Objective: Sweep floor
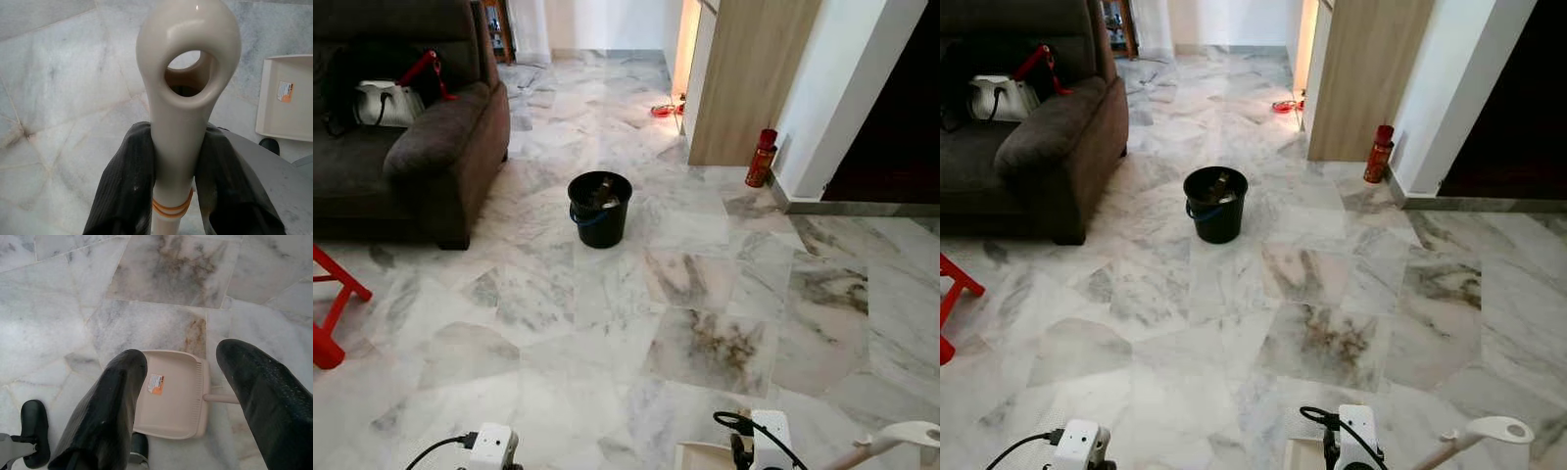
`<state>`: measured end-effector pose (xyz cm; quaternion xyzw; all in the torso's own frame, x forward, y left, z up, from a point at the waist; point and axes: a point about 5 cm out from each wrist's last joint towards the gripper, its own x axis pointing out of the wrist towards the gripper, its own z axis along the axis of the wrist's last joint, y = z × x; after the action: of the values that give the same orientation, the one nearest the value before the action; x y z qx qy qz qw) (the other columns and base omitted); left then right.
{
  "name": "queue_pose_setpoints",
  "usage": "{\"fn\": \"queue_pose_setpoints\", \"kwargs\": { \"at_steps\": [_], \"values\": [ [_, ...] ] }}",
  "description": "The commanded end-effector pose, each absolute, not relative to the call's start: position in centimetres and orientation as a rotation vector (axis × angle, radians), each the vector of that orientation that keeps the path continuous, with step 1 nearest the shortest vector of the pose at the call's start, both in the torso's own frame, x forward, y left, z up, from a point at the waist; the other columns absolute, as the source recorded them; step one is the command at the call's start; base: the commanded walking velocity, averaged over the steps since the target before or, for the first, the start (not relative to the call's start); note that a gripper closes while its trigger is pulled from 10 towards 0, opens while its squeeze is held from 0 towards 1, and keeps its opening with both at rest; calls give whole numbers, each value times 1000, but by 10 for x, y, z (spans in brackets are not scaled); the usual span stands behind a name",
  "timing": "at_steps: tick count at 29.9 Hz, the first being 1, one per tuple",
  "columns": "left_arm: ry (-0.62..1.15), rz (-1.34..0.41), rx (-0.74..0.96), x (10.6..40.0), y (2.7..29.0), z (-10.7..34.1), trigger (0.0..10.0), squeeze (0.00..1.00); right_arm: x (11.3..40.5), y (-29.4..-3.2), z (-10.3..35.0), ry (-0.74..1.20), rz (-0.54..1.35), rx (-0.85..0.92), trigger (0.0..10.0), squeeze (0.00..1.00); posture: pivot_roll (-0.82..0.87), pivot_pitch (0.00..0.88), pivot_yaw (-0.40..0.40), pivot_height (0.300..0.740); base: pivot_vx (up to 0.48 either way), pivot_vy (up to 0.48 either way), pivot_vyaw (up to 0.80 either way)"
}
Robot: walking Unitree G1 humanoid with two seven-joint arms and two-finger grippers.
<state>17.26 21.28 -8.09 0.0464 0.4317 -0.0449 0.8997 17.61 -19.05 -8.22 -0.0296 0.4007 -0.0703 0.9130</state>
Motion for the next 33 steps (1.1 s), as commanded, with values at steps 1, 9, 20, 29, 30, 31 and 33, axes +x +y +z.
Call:
{"fn": "queue_pose_setpoints", "kwargs": {
  "at_steps": [1, 9, 20, 29, 30, 31, 33],
  "values": [
    [901, -87, 77, 171, 212, -82, 10000, 0, 178, -192, -81, 817, -156, -53, 10000, 0, -1, 0, -44, 740, 0, 0, 0],
    [923, -73, 78, 159, 227, -84, 10000, 0, 178, -192, -81, 818, -160, -54, 10000, 0, -2, 0, -46, 740, -107, 0, 0],
    [916, -74, 77, 164, 219, -83, 10000, 0, 179, -193, -81, 818, -160, -57, 10000, 0, -2, 0, -49, 740, -103, 0, 0],
    [913, -77, 74, 164, 218, -84, 10000, 0, 178, -194, -81, 819, -159, -59, 10000, 0, -2, 0, -51, 740, 0, 0, 0],
    [914, -78, 77, 165, 217, -84, 10000, 0, 178, -194, -81, 819, -158, -59, 10000, 0, -2, 0, -51, 740, 0, 0, 0],
    [914, -79, 79, 165, 217, -84, 10000, 0, 178, -193, -81, 819, -158, -59, 10000, 0, -2, 0, -51, 740, 0, 0, 0],
    [914, -81, 80, 166, 216, -83, 10000, 0, 178, -193, -81, 819, -158, -59, 10000, 0, -2, 0, -51, 740, 0, 0, 0]
  ]
}}
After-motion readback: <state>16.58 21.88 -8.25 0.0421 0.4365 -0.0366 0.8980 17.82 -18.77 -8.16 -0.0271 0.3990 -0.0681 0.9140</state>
